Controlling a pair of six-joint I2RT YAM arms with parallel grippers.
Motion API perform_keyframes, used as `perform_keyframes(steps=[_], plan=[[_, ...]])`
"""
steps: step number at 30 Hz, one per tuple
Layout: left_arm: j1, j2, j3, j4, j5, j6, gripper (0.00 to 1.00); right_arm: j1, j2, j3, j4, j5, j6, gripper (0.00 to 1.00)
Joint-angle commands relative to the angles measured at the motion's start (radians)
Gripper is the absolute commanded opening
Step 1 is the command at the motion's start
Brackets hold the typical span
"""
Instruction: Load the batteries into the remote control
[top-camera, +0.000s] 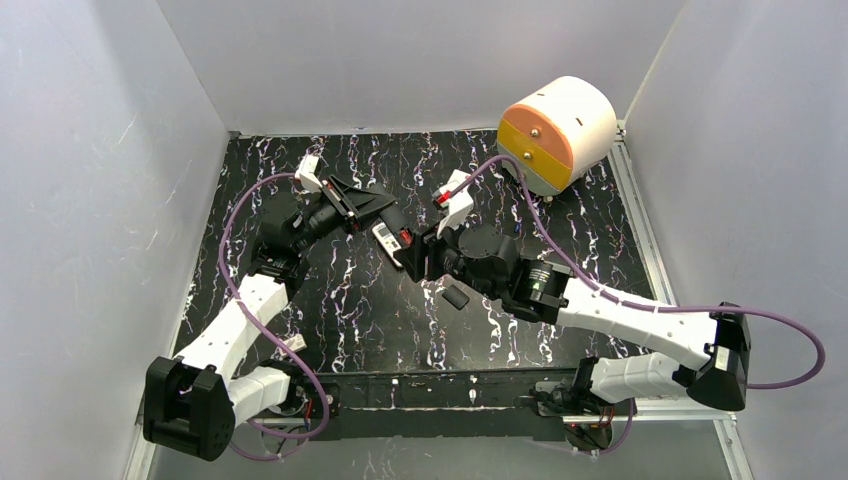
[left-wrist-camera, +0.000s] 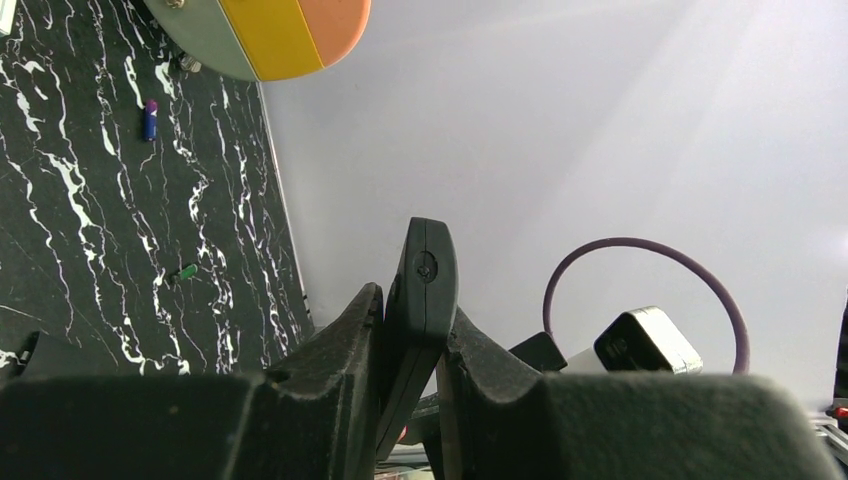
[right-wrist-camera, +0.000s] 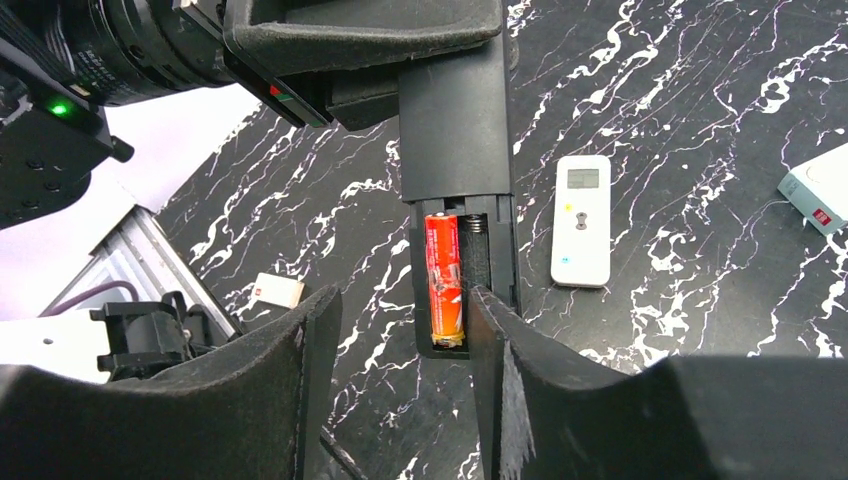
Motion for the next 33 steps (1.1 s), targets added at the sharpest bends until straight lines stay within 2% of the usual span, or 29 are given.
perform_keyframes(steps=[1,14,23,33], plan=[[-0.019,-0.067,0.028,0.112,0.120,-0.116,0.00,-0.020,0.012,0.017,-0.129,0.080,0.010,0.59],[-0.019,-0.071,0.030,0.112,0.122,-0.104,0.00,-0.023,-0.017,0.065,-0.112,0.121,0.018,0.65],[-0.019,-0.077,0.038,0.112,0.129,-0.078,0.00,-0.024,-0.026,0.053,-0.053,0.113,-0.023,0.64],[-0.020,-0.066,0.024,0.112,0.125,-0.027,0.00,-0.023,0.047,0.147,-0.190,0.139,-0.076,0.63]])
